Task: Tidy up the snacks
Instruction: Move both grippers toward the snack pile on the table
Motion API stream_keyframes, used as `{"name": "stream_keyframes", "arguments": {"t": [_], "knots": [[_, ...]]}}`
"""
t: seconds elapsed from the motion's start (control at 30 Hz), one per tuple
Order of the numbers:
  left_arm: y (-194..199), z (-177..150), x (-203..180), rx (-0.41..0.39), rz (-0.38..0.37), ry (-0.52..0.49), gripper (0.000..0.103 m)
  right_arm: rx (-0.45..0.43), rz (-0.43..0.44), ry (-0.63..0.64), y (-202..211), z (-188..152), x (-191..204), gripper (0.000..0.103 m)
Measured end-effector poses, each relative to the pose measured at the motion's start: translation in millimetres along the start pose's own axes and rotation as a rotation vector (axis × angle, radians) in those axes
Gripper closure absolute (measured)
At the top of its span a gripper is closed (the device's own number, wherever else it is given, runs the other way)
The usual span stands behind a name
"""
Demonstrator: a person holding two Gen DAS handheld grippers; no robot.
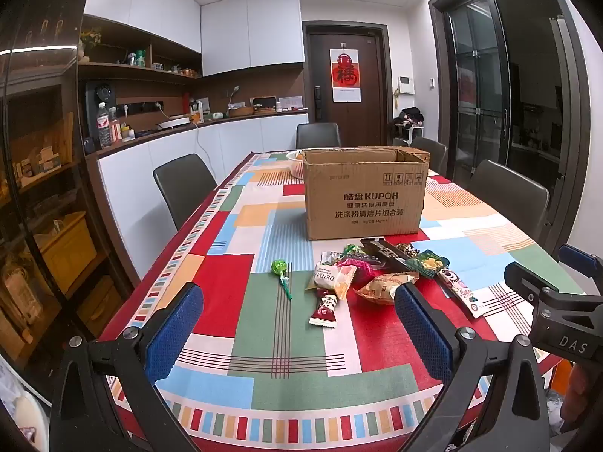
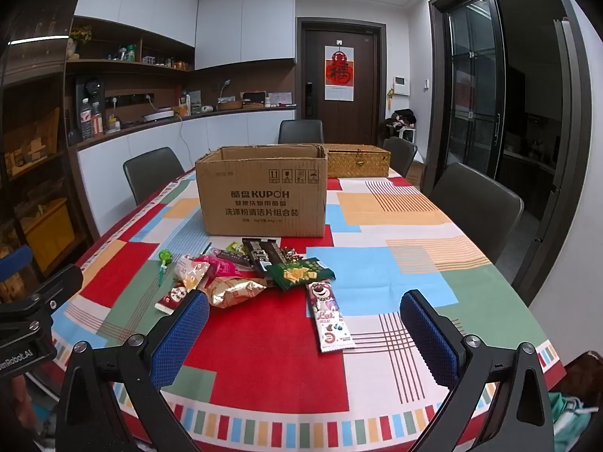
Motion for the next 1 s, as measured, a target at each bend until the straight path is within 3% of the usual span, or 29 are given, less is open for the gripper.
{"name": "stream_keyframes", "arguments": {"t": [1.0], "knots": [[-4, -8, 0, 0.017, 0.005, -0.008, 0.000, 0.035, 0.014, -0.012, -12, -8, 3, 0.001]]}}
Point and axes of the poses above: each gripper's, at about its wrist camera, not at the fingertips, and y roughly against the way its jaws point, x to its left, z to its top, the point moved 9 cm from there along -y, roughly the way its jaws point, and after that the axes turned 5 degrees about y, right-handed, at the moved point
